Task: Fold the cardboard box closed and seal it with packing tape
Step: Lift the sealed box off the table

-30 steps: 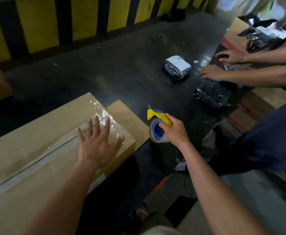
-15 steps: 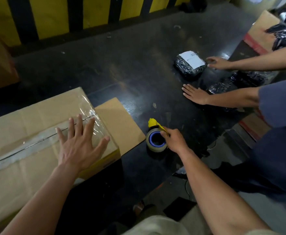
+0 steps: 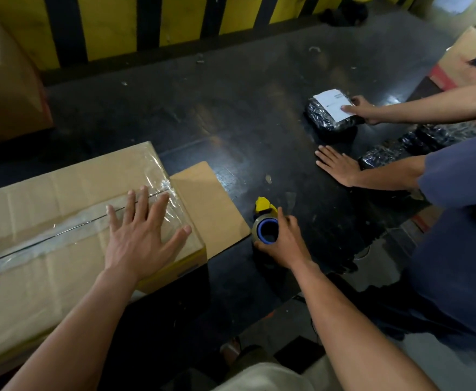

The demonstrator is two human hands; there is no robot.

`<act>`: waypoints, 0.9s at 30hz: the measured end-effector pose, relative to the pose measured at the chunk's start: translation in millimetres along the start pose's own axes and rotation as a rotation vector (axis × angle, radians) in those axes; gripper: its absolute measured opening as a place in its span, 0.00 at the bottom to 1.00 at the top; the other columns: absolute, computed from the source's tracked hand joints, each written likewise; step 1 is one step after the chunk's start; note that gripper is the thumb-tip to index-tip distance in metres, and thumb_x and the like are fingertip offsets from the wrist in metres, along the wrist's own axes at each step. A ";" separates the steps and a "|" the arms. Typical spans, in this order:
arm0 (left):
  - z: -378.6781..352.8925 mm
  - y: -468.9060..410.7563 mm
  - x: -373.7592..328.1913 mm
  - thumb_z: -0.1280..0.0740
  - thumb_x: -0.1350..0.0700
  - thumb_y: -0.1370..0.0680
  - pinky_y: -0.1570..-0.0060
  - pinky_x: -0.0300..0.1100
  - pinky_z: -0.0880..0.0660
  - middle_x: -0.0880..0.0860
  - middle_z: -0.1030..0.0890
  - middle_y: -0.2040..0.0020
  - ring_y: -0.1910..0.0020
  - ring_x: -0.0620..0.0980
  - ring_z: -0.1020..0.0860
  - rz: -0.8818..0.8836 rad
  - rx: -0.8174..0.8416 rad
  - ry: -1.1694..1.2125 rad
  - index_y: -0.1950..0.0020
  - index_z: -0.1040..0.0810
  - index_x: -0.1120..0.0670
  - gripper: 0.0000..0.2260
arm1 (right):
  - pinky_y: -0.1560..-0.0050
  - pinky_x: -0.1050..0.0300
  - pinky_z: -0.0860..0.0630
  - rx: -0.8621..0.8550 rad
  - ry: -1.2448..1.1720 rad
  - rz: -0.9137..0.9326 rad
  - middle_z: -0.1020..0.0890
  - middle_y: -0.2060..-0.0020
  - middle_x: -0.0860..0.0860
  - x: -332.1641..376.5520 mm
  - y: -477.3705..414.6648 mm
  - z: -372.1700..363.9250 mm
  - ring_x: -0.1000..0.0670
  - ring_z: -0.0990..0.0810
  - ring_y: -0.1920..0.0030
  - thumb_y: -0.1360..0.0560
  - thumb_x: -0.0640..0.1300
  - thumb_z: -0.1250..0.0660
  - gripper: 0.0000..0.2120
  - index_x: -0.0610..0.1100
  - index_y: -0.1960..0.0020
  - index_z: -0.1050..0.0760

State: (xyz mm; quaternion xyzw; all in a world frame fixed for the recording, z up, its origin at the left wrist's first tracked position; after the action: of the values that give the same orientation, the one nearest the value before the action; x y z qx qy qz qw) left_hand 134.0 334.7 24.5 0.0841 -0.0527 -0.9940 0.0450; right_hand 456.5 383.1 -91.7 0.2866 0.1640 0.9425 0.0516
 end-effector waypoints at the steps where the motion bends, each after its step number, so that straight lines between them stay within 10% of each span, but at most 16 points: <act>1: 0.5 0.2 -0.5 0.58 0.22 0.25 0.23 0.66 0.61 0.54 0.58 0.16 0.18 0.55 0.63 -0.003 -0.003 0.003 0.17 0.53 0.42 0.41 | 0.33 0.44 0.29 0.001 -0.003 -0.005 0.40 0.28 0.45 -0.4 -2.6 1.3 0.42 0.35 0.29 0.34 0.59 0.23 0.56 0.47 0.20 0.54; 9: 2.9 2.9 -1.2 0.56 0.23 0.24 0.22 0.63 0.63 0.54 0.58 0.16 0.18 0.55 0.62 -0.005 -0.021 0.010 0.17 0.54 0.42 0.40 | 0.31 0.43 0.33 0.049 0.039 -0.031 0.42 0.25 0.42 6.1 -7.6 9.1 0.38 0.39 0.26 0.34 0.62 0.24 0.57 0.46 0.19 0.56; 16: 30.5 24.5 27.3 0.45 0.40 0.16 0.19 0.49 0.51 0.55 0.43 0.17 0.18 0.51 0.47 0.089 -0.172 0.265 0.17 0.42 0.57 0.32 | 0.29 0.52 0.38 -0.069 0.036 0.274 0.38 0.23 0.46 130.3 18.5 32.7 0.46 0.39 0.24 0.21 0.60 0.38 0.35 0.44 0.21 0.42; 27: 59.7 125.3 240.5 0.40 0.43 0.17 0.22 0.59 0.45 0.61 0.39 0.19 0.20 0.63 0.43 0.675 -0.337 0.200 0.20 0.36 0.53 0.28 | 0.43 0.54 0.28 0.184 -0.205 0.290 0.23 0.36 0.51 265.9 31.7 -40.7 0.47 0.25 0.36 0.28 0.64 0.31 0.31 0.50 0.31 0.31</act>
State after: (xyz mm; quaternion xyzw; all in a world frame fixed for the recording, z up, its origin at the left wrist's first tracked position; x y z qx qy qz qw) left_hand -102.3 192.8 58.0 0.1498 0.0912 -0.9050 0.3876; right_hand 212.9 392.8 26.4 0.4052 0.2002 0.8870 -0.0949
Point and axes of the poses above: each hand's wrist, its own y-axis away from the middle knuckle, its own z-axis out of the back of the hand, x = y × z, the point moved 10 cm from there along -y, towards the middle knuckle
